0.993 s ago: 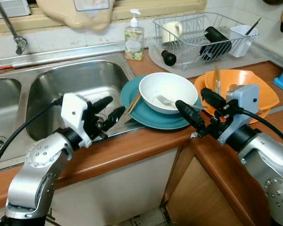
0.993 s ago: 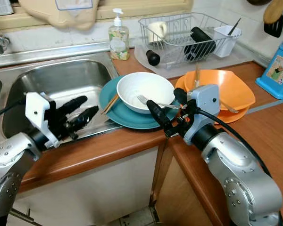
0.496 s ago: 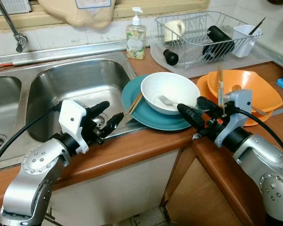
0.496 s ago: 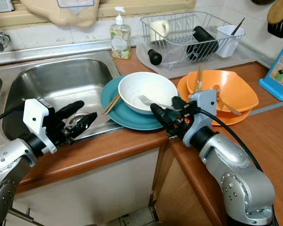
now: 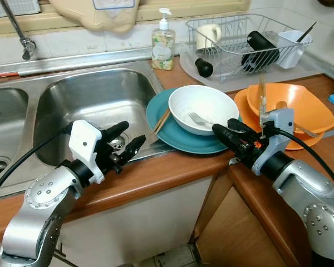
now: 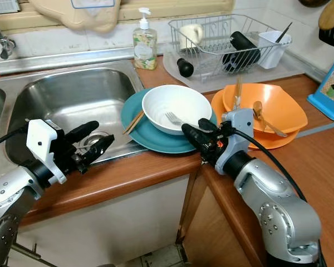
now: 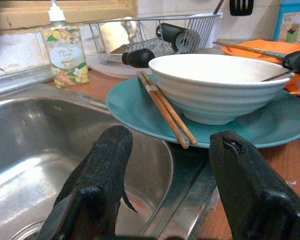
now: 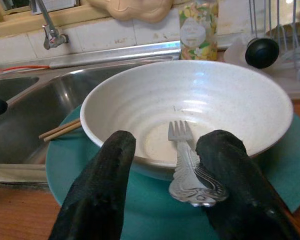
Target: Kitchen organization
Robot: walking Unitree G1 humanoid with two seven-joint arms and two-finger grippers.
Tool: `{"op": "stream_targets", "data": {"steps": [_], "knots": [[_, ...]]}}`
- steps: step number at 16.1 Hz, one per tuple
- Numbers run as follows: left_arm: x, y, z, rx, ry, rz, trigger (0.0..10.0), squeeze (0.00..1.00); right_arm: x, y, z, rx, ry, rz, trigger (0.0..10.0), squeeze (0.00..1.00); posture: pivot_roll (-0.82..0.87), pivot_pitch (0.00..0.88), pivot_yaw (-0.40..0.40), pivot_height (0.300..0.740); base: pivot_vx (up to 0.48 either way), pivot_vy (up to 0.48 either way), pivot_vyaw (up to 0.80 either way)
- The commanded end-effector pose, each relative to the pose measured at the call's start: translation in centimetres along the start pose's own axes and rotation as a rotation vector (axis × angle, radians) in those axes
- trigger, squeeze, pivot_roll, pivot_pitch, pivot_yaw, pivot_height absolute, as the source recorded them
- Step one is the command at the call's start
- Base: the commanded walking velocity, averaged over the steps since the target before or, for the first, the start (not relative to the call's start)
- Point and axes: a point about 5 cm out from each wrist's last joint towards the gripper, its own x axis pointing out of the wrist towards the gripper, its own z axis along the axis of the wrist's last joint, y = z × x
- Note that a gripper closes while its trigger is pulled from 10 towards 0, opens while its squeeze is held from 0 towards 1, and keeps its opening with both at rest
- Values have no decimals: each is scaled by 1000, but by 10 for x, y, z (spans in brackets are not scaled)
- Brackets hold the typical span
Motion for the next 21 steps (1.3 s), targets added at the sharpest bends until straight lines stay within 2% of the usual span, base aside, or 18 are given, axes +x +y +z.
{"op": "stream_targets", "data": {"steps": [1,10,15,16,20,21], "knots": [[1,-3,5,20,-20,-7,10000,0,3,2,5,0,-24,13,0,0,-88,0,8,740,0,0,0],[4,-2,5,55,-18,7,10000,0,4,1,11,-13,-49,3,0,0,-91,0,11,740,0,0,0],[20,1,27,182,-104,-4,10000,0,6,5,35,-61,-120,14,0,0,-93,0,15,740,0,0,0],[31,-4,37,296,-130,-45,10000,0,9,13,49,-87,-161,57,0,0,-93,0,17,740,0,0,0],[45,-6,45,465,-154,-53,10000,0,17,39,58,-131,-167,177,0,0,-93,0,19,740,0,0,0],[51,-6,47,545,-164,-55,10000,0,21,51,58,-147,-157,235,0,0,-89,0,15,740,0,0,0]]}}
